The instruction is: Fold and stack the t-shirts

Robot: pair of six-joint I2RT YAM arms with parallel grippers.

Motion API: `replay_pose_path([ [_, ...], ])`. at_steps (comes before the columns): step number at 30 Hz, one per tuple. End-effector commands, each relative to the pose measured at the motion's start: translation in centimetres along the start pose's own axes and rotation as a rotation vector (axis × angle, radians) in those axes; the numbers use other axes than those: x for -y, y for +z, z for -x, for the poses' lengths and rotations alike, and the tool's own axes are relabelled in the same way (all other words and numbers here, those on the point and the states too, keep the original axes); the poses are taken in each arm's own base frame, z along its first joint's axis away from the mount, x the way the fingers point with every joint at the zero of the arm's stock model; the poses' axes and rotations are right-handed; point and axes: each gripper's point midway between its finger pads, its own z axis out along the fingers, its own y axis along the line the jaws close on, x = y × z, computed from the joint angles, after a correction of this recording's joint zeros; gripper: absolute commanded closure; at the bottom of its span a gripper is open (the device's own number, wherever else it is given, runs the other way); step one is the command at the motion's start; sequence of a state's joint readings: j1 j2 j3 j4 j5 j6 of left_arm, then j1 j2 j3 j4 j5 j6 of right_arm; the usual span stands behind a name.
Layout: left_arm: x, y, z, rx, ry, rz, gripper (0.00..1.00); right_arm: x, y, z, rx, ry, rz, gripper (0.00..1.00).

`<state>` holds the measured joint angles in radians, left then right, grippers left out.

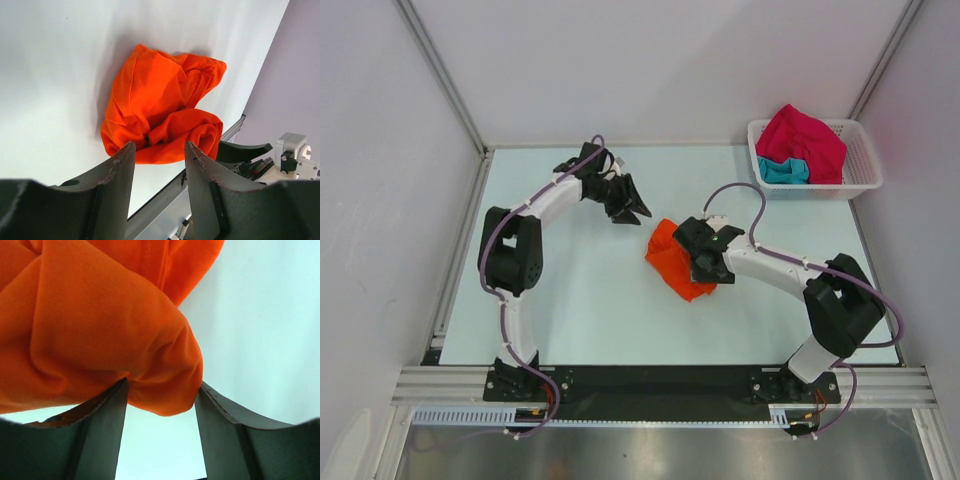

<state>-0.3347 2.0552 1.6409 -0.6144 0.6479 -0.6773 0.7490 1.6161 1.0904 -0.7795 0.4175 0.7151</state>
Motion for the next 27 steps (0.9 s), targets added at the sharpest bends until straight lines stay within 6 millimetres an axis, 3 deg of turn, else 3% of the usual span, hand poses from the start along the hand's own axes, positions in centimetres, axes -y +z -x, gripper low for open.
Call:
replay_pose_path([
  [1, 0.6, -1.1, 0.5, 0.036, 0.068, -0.003, 0.51, 0.6, -0.7, 1.2, 0.041, -0.031, -0.044, 0.39],
  [5, 0.0, -1.4, -0.1, 0.037, 0.069, 0.008, 0.51, 0.1, -1.6, 3.1, 0.087, -0.038, -0.037, 0.39],
  [12, -0.4, -1.4, -0.9, 0.029, 0.070, 0.007, 0.51, -0.8, -1.0, 4.5, 0.101, -0.074, -0.043, 0.42],
  [13, -0.4, -1.4, -0.9, 0.031, 0.071, 0.007, 0.51, -1.1, -0.6, 4.8, 0.111, -0.072, -0.036, 0.46],
  [14, -0.6, -1.4, -1.0, 0.030, 0.069, 0.007, 0.51, -0.9, -0.3, 4.9, 0.109, -0.077, -0.035, 0.68],
  [15, -0.5, -1.4, -1.1, 0.030, 0.074, 0.006, 0.51, -0.9, -0.1, 5.2, 0.110, -0.077, -0.036, 0.82],
  [17, -0.8, -1.5, -1.3, 0.029, 0.070, 0.012, 0.51, -0.8, 0.2, 6.2, 0.121, -0.074, -0.044, 1.00],
  [27, -1.7, -1.5, -1.6, 0.031, 0.059, 0.023, 0.51, 0.5, -2.4, 11.1, 0.232, -0.063, -0.086, 1.00],
])
